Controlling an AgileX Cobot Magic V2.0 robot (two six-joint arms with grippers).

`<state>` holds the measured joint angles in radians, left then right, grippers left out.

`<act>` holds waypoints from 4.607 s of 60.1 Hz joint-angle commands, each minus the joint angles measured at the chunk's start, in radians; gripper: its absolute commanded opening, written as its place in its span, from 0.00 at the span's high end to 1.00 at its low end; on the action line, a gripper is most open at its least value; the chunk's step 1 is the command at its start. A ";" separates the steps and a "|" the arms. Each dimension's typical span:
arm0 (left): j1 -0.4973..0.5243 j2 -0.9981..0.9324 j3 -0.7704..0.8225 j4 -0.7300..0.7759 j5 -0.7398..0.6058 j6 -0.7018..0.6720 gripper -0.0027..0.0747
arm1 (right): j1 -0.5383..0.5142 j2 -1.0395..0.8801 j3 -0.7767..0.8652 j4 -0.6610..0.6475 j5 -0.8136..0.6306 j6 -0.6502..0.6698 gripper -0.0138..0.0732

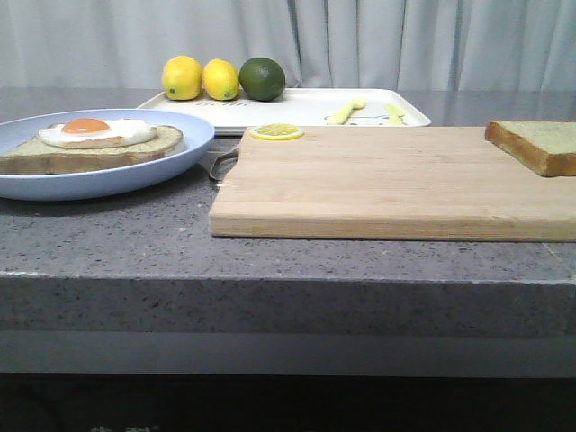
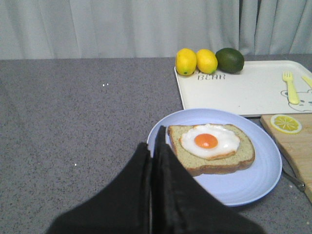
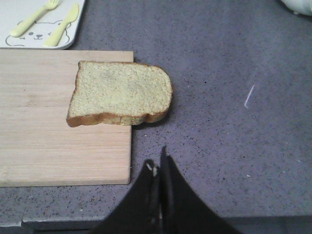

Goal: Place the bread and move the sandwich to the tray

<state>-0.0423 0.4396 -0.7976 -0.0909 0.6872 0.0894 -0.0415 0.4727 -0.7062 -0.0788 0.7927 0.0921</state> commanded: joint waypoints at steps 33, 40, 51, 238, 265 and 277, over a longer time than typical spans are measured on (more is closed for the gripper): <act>-0.006 0.052 0.018 -0.002 -0.101 0.001 0.40 | -0.005 0.083 -0.027 -0.016 -0.054 -0.003 0.22; -0.006 0.052 0.018 -0.002 -0.101 0.001 0.37 | -0.005 0.083 -0.027 -0.016 -0.056 -0.003 0.20; -0.006 0.052 0.018 -0.018 -0.101 0.001 0.37 | -0.005 0.083 -0.029 -0.012 -0.046 -0.003 0.20; -0.099 0.052 0.018 -0.022 -0.103 0.001 0.37 | -0.584 1.253 -0.425 1.325 0.542 -0.909 0.77; -0.099 0.052 0.018 -0.022 -0.103 0.001 0.37 | -0.557 1.112 -0.425 1.408 0.542 -0.887 0.77; -0.099 0.052 0.018 -0.022 -0.103 0.001 0.37 | -0.431 1.060 -0.425 1.511 0.542 -0.886 0.77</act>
<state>-0.1332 0.4806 -0.7539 -0.1083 0.6672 0.0911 -0.5127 1.5875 -1.1017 1.3121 1.1835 -0.7928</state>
